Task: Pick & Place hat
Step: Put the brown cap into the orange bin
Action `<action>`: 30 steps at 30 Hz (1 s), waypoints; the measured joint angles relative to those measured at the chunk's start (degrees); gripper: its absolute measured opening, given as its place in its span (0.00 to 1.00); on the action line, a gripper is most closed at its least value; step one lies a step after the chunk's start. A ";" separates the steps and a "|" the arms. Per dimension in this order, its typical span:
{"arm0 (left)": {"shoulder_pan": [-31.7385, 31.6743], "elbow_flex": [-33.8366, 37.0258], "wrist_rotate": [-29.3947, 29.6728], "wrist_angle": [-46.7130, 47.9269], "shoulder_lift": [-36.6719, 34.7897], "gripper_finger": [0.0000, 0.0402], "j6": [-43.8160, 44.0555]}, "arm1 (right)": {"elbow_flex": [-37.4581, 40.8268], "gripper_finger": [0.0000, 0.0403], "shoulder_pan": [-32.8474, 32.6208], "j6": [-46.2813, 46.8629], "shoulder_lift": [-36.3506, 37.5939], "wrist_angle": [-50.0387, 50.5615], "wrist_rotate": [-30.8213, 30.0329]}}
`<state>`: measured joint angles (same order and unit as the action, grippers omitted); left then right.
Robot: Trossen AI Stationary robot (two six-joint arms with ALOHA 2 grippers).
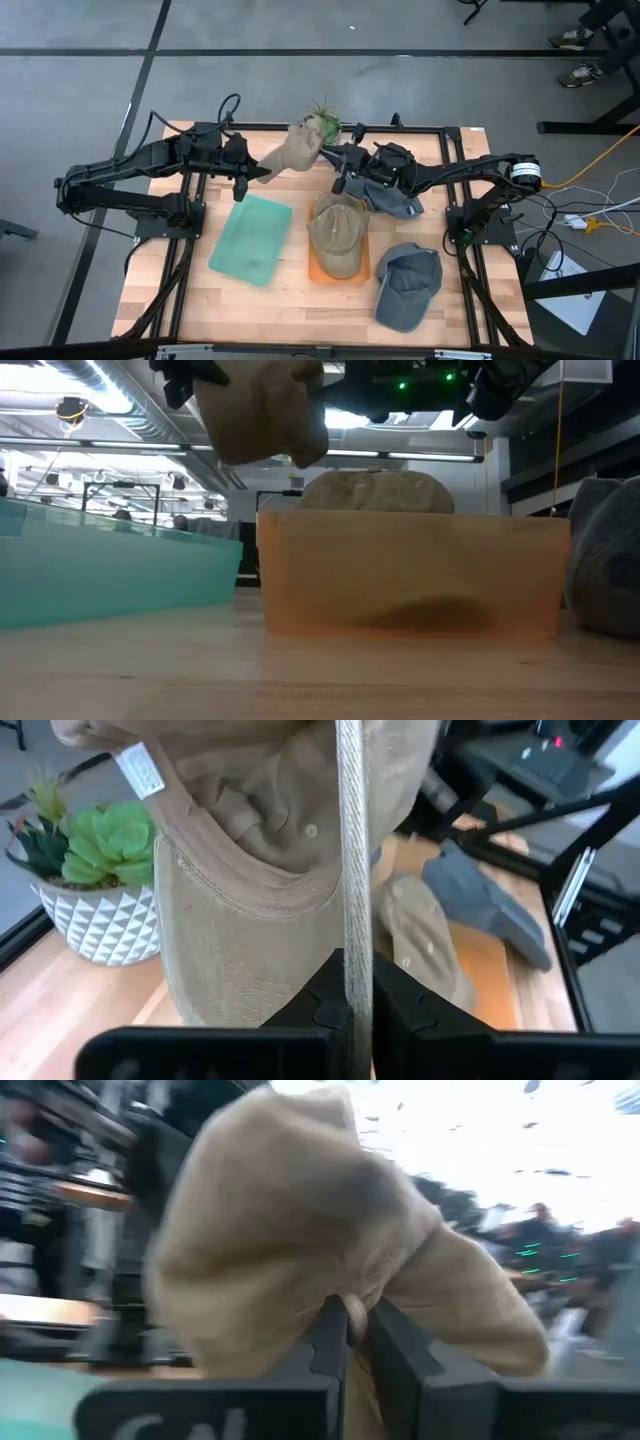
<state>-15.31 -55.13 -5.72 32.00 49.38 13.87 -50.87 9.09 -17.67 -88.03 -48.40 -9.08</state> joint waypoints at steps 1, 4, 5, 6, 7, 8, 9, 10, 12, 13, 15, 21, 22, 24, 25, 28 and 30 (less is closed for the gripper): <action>0.00 0.00 0.00 0.85 -0.07 0.04 -0.76 | 0.00 0.09 -0.01 1.56 0.72 1.29 1.43; 0.00 0.00 0.17 2.59 -0.21 0.04 -2.32 | 0.00 0.10 -0.01 5.66 3.24 6.20 5.35; 0.00 0.00 0.22 2.98 -0.34 0.04 -2.73 | 0.00 0.10 -0.01 6.77 4.14 7.94 6.91; -0.05 0.01 0.25 3.26 -0.51 0.04 -3.19 | 0.00 0.09 -0.01 7.99 5.10 9.95 8.48; -0.05 0.00 0.40 3.20 -0.72 0.04 -3.50 | 0.00 0.07 0.00 9.30 6.03 11.54 9.98; -0.07 0.00 0.47 3.10 -0.99 0.04 -3.75 | -0.02 0.07 0.01 10.62 7.11 13.24 11.62; -0.07 0.00 0.54 3.10 -1.21 0.04 -4.11 | -0.02 0.07 -0.01 11.83 8.18 15.27 13.46; -0.08 0.01 0.59 2.96 -1.48 0.04 -4.51 | -0.02 0.07 -0.01 13.18 9.16 16.79 14.96; -0.08 0.00 0.59 2.89 -2.11 0.04 -4.75 | -0.02 0.07 -0.01 15.56 10.96 19.97 17.40; -0.07 0.01 0.55 2.76 -2.38 0.04 -4.79 | -0.02 0.07 0.01 16.61 11.73 21.20 18.42; -0.07 0.00 0.17 2.73 -2.74 0.05 -4.81 | -0.02 0.07 0.01 17.88 13.22 23.46 19.69; 0.99 0.00 0.86 2.13 -2.90 0.13 -4.99 | -0.02 0.07 0.00 19.21 14.63 26.43 20.68; 1.16 0.01 0.86 2.13 -2.90 0.16 -5.07 | -0.02 0.07 -0.01 19.48 14.63 26.62 21.48; 1.47 0.02 0.99 2.11 -2.90 0.21 -5.05 | -0.02 0.07 -0.01 20.44 14.63 26.69 22.95; 1.49 0.00 1.13 2.09 -2.90 0.24 -5.07 | -0.02 0.07 -0.01 20.68 14.63 26.69 23.58; 1.49 0.02 1.48 1.74 -2.90 0.34 -5.07 | -0.02 0.07 -0.01 21.32 14.63 26.47 25.62; 1.49 0.02 1.46 0.81 -2.90 0.39 -5.06 | -0.02 0.07 0.10 22.45 14.63 25.94 26.76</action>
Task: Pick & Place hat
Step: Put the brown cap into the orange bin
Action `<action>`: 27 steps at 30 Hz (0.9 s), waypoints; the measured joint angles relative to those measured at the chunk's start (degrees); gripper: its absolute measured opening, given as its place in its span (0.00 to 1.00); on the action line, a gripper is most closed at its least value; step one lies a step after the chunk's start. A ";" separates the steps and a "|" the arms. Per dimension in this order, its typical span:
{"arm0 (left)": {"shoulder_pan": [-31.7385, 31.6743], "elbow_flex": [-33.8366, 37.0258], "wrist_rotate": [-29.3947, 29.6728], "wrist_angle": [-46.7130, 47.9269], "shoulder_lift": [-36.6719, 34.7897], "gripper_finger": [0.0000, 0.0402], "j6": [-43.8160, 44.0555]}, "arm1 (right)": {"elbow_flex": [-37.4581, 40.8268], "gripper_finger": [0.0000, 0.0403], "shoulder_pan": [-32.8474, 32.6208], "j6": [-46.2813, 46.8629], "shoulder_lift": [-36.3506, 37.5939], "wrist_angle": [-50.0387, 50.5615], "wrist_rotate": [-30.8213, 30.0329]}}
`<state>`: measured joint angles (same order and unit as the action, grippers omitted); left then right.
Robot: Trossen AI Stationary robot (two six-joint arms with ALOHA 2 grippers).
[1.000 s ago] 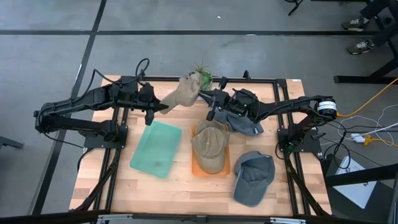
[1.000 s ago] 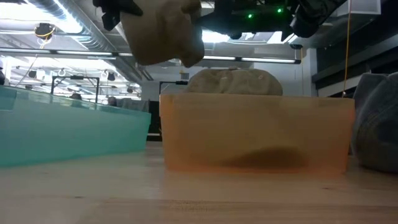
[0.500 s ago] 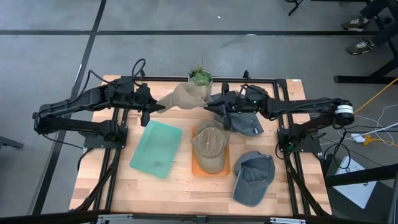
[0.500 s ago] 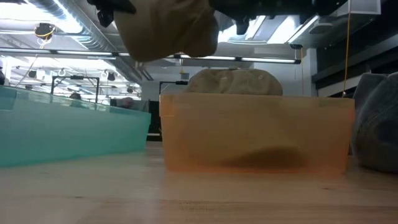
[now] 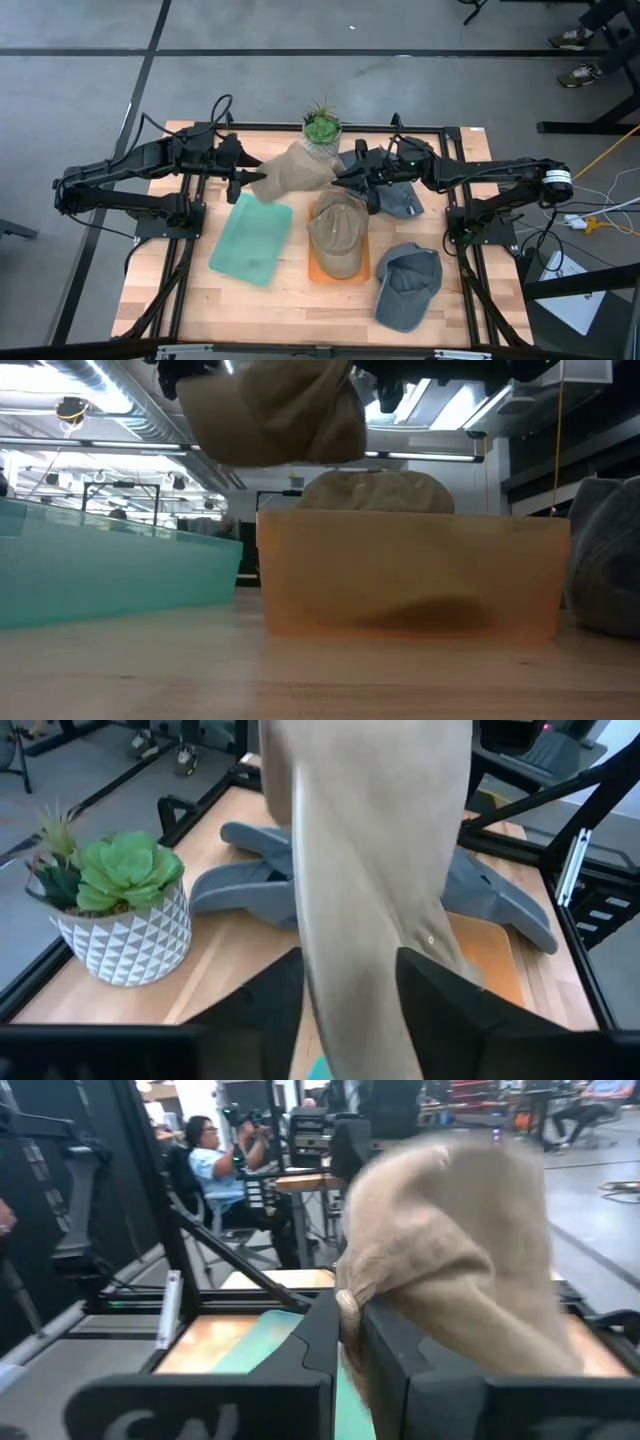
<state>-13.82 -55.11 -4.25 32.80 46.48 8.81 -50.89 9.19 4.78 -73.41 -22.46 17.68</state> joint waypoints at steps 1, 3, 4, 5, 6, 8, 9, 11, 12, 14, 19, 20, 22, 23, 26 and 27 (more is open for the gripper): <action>0.00 0.00 -0.02 -0.44 0.00 0.42 -0.03 | 0.00 0.07 0.04 0.52 0.00 -0.04 0.84; 0.00 0.00 -0.09 -1.43 0.00 0.47 -0.12 | 0.00 0.07 0.04 1.39 0.00 0.00 2.21; 0.00 0.00 -0.17 -2.05 0.00 0.50 -0.15 | 0.00 0.07 0.04 1.90 -0.02 -0.13 2.96; 0.00 0.00 -0.24 -2.75 0.00 0.52 -0.17 | -0.03 0.07 0.04 2.47 -0.02 -0.37 3.72; 0.00 0.00 -0.25 -3.52 0.00 0.54 -0.17 | -0.45 0.07 0.04 3.10 -0.02 0.00 4.51; 0.00 0.00 -0.59 -5.68 0.05 0.57 -0.17 | -1.68 0.07 0.04 4.25 -0.04 0.56 5.82; 0.00 0.00 -1.03 -7.35 0.26 0.58 -0.17 | -2.37 0.07 0.04 4.97 -0.04 0.96 6.39; 0.00 0.00 -3.24 -10.35 0.79 0.59 -0.13 | -3.71 0.07 0.07 6.81 -0.04 1.60 7.35; 0.02 0.00 -4.99 -11.88 1.19 0.60 -0.21 | -4.47 0.07 0.09 7.76 -0.04 2.09 8.02; 0.02 0.00 -8.74 -15.22 2.15 0.60 -1.43 | -6.38 0.07 0.19 8.83 -0.04 3.97 9.26; 0.45 0.00 -11.63 -21.40 4.83 0.60 -9.30 | -11.42 0.07 0.32 8.75 -0.15 13.00 9.54; 0.68 0.00 -10.88 -22.46 5.33 0.60 -11.89 | -12.19 0.07 0.33 8.75 -0.36 14.06 9.59; 0.84 0.00 -10.10 -23.96 6.24 0.60 -16.81 | -13.46 0.07 0.33 8.97 -0.48 15.69 10.83; 1.00 0.02 -10.08 -24.85 6.83 0.60 -18.70 | -13.88 0.07 0.33 9.11 -0.60 16.19 11.41; 1.05 0.02 -10.49 -26.01 8.47 0.60 -22.75 | -15.11 0.07 0.33 9.55 -1.01 17.68 11.97; 1.05 0.02 -10.76 -26.48 9.12 0.60 -23.74 | -15.32 0.07 0.33 9.81 -1.41 17.82 12.13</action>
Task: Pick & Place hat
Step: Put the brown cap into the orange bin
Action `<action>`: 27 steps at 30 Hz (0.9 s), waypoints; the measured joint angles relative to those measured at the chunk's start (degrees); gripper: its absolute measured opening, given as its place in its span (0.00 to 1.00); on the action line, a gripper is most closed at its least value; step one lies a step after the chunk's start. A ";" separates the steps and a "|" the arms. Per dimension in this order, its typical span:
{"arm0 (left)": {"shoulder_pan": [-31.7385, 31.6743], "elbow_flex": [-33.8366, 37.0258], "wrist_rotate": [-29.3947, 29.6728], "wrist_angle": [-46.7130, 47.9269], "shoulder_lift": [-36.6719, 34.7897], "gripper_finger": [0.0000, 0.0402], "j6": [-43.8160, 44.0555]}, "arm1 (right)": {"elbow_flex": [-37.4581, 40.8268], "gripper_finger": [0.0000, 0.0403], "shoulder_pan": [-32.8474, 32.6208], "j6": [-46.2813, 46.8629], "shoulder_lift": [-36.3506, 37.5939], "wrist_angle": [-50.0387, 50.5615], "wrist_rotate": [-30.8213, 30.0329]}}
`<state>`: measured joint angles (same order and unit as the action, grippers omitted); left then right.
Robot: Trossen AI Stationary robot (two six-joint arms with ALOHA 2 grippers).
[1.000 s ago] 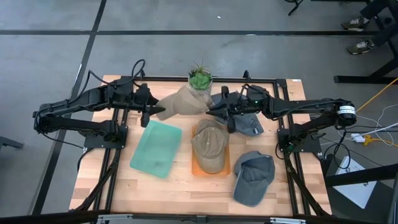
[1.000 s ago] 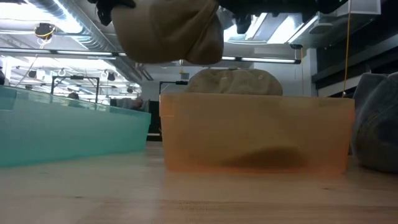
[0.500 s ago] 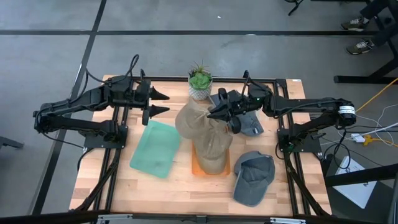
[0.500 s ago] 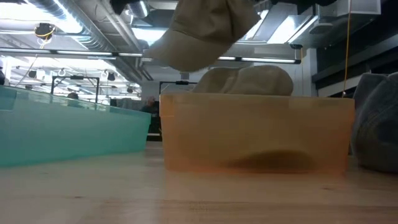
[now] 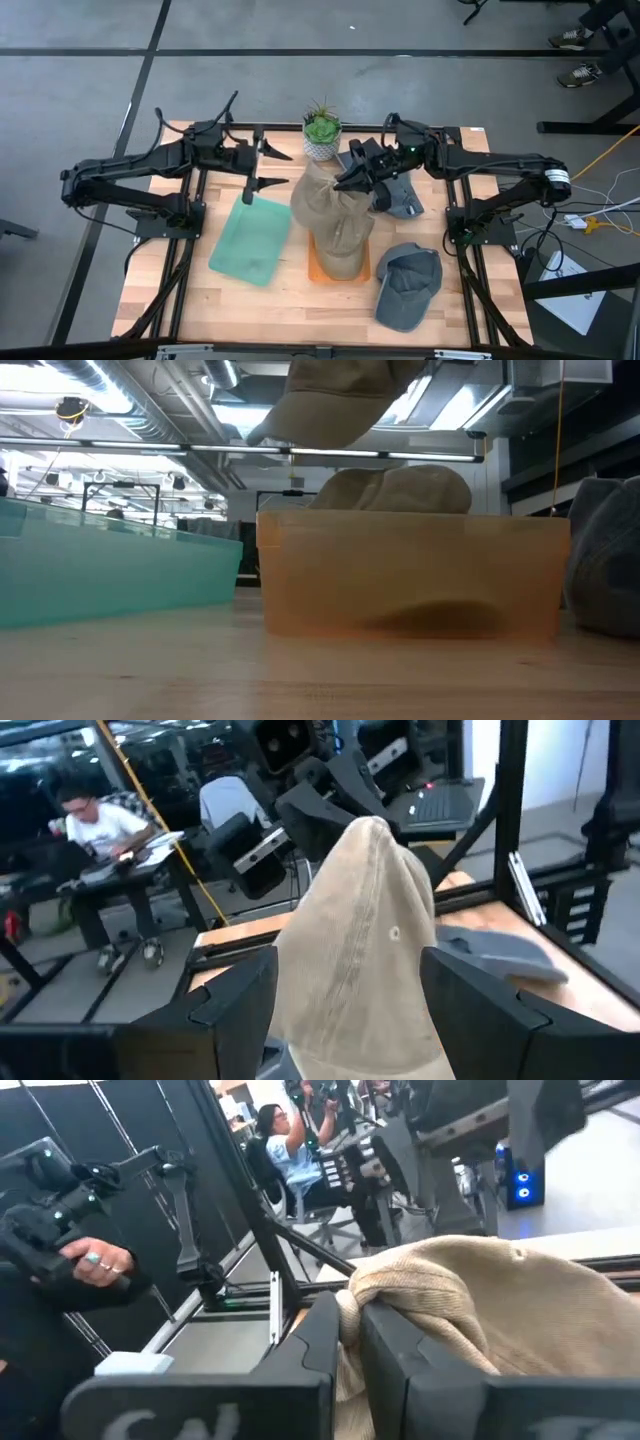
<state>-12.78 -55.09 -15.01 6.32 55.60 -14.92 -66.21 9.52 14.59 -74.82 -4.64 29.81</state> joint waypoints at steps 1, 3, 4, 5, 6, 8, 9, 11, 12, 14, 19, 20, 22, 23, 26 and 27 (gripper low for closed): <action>0.00 0.00 -0.03 -0.19 0.67 0.60 -0.95 | -0.32 0.07 0.00 0.06 -0.35 -0.20 0.06; 0.15 0.00 -0.10 -0.79 2.03 0.60 -3.16 | -0.43 0.07 0.02 0.11 -1.09 -0.05 1.21; 0.39 0.00 -0.06 -1.50 2.79 0.60 -4.39 | -0.65 0.07 0.02 0.16 -1.71 -0.11 1.73; 0.69 0.00 -0.06 -1.89 3.43 0.60 -5.43 | -0.77 0.07 0.02 0.29 -2.23 -0.28 1.90; 0.98 0.02 -0.07 -2.26 4.06 0.60 -6.43 | -0.77 0.07 0.02 0.52 -2.84 -0.16 2.19; 1.73 0.02 -0.11 -3.92 5.20 0.60 -8.14 | -0.77 0.07 0.02 0.95 -4.03 -0.14 2.88; 2.06 0.02 -0.12 -4.14 5.62 0.60 -8.59 | -0.77 0.07 0.02 1.12 -4.63 -0.07 3.21; 2.50 0.02 -0.12 -5.53 6.49 0.60 -8.80 | -0.77 0.07 0.06 1.61 -5.51 -0.50 3.31; 2.66 0.02 -0.12 -5.32 6.74 0.60 -8.80 | -0.78 0.08 0.07 1.66 -5.91 -0.75 3.38; 2.96 0.02 -0.13 -5.35 7.32 0.60 -7.92 | -1.43 0.09 0.09 1.63 -6.77 -0.60 3.44; 3.35 0.02 -3.32 -4.92 9.32 0.60 -3.95 | -4.23 0.08 0.09 1.12 -9.59 -0.68 6.37; 3.37 0.02 -3.43 -4.78 9.62 0.60 -3.94 | -4.89 0.07 0.09 0.85 -10.23 -0.77 7.18; 3.32 0.02 -3.16 -4.89 10.08 0.60 -3.86 | -5.95 0.08 0.09 0.57 -11.44 -0.62 8.73; 3.30 0.02 -3.16 -4.93 10.25 0.60 -3.82 | -6.44 0.08 0.09 0.58 -12.06 -0.62 9.44; 3.32 0.02 -3.16 -4.73 10.29 0.60 -2.61 | -7.21 0.09 0.08 1.22 -13.09 -0.31 11.48; 3.32 0.02 -3.41 -4.72 10.23 0.60 -2.01 | -7.24 0.09 0.08 1.38 -13.19 -0.23 11.88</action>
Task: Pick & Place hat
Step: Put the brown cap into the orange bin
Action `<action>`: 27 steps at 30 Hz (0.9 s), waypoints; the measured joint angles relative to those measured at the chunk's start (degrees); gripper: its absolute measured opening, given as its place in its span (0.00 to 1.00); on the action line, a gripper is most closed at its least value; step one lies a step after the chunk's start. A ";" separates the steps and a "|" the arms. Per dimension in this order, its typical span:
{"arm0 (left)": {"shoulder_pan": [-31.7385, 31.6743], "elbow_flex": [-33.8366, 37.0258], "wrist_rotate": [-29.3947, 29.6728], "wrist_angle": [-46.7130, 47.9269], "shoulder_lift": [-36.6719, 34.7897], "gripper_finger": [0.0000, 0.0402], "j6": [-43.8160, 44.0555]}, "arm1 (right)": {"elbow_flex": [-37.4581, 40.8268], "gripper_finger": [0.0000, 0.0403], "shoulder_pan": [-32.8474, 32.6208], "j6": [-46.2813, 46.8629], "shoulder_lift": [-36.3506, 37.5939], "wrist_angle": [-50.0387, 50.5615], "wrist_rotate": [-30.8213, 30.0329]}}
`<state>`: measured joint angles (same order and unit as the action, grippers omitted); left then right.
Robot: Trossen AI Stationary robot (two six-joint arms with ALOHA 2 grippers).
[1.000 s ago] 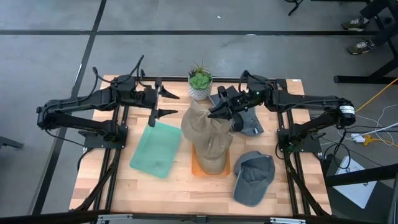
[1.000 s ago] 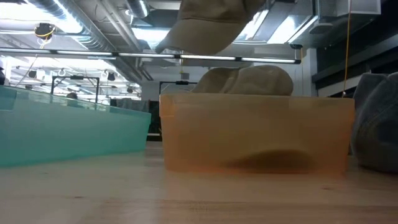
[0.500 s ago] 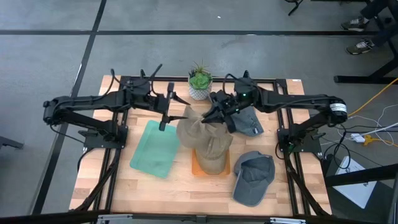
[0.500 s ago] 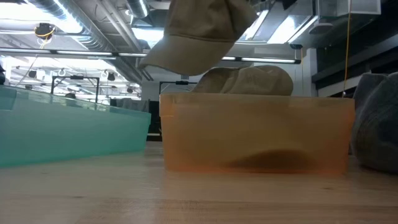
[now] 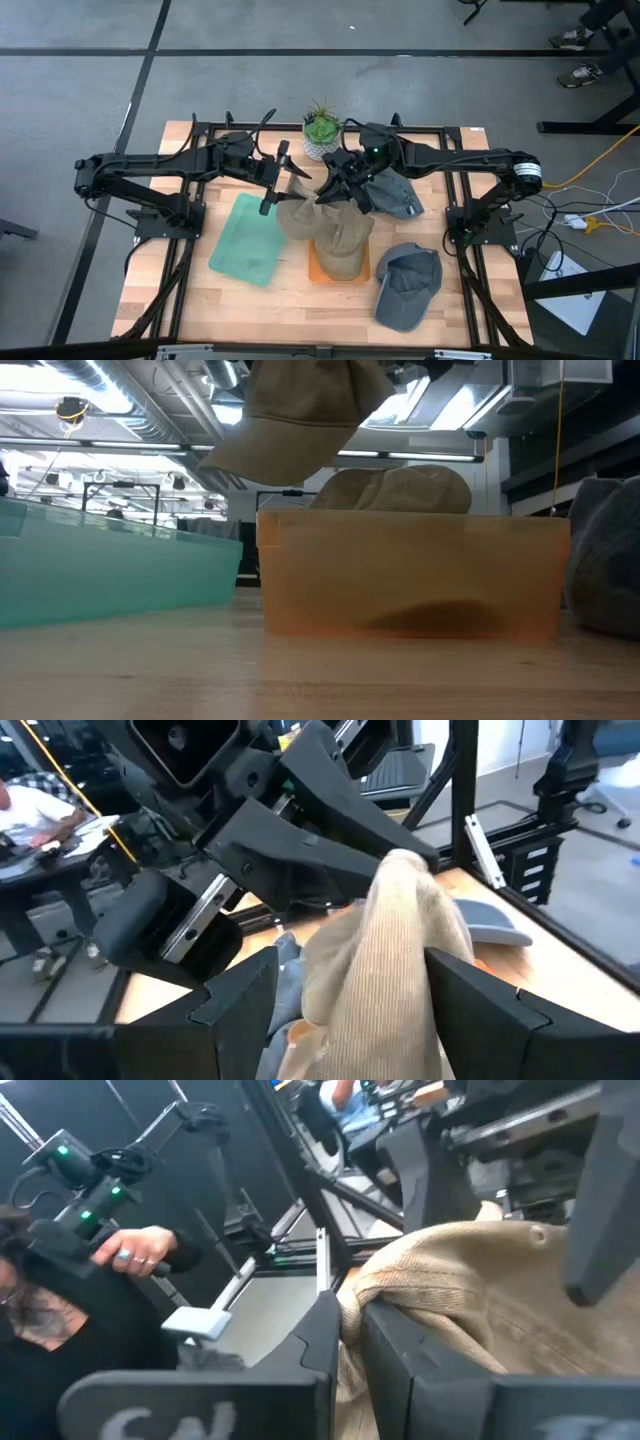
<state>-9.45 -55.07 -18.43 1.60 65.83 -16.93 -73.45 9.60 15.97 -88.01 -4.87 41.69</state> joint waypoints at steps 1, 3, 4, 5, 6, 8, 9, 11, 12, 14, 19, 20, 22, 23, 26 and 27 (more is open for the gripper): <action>0.00 0.00 -0.52 0.19 -0.14 0.60 0.66 | 0.00 0.09 0.01 0.04 -0.02 0.27 0.25; 0.00 0.00 -2.70 1.16 -0.33 0.57 2.38 | 0.00 0.08 0.01 0.06 -0.04 0.70 0.42; -0.03 -0.01 -4.42 1.82 -0.33 0.55 3.47 | 0.00 0.08 0.09 0.06 -0.06 0.68 0.42; -0.16 -0.02 -6.19 2.71 -0.33 0.52 4.56 | 0.00 0.09 0.20 0.06 -0.06 0.60 0.42; -0.31 0.00 -7.65 3.45 -0.33 0.48 5.31 | 0.00 0.09 0.22 0.04 -0.06 0.46 0.48; -0.44 -0.01 -10.10 4.58 -0.33 0.39 5.85 | 0.00 0.10 0.32 0.06 -0.06 0.35 0.50; -0.43 -0.02 -10.69 5.13 -0.33 0.35 5.84 | 0.00 0.10 0.36 0.06 -0.06 0.35 0.48; -0.42 -0.02 -11.18 5.69 -0.31 0.24 5.93 | 0.00 0.10 0.38 0.04 -0.06 0.35 0.44; -0.42 -0.01 -11.52 5.67 -0.32 0.19 6.11 | 0.00 0.10 0.36 -0.05 -0.06 0.31 0.27; -0.48 -0.02 -12.91 5.69 -0.33 0.09 6.80 | 0.00 0.10 0.36 -0.07 -0.06 0.05 0.26; -0.57 -0.01 -13.47 7.57 -0.94 0.02 9.25 | 0.00 0.15 0.36 -1.36 -0.06 0.62 0.33; -0.57 -0.02 -13.45 8.72 -1.37 0.02 9.30 | 0.00 0.17 0.36 -1.86 -0.06 0.85 0.33; -0.59 -0.02 -13.28 11.03 -2.48 0.01 9.76 | 0.00 0.22 0.36 -2.65 -0.06 0.90 0.37; -0.75 -0.02 -13.26 12.58 -3.18 0.01 10.28 | 0.00 0.25 0.36 -2.99 -0.06 0.92 0.37; -1.41 0.00 -12.67 16.03 -5.73 0.01 12.11 | 0.00 0.33 0.38 -4.55 -0.06 0.94 -1.08; -1.63 -0.02 -12.03 16.67 -6.68 0.01 12.75 | 0.00 0.35 0.38 -5.23 -0.06 0.92 -2.40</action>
<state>-11.08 -55.09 -30.46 18.27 59.15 -4.18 -73.45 9.98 10.74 -88.07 -3.95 39.29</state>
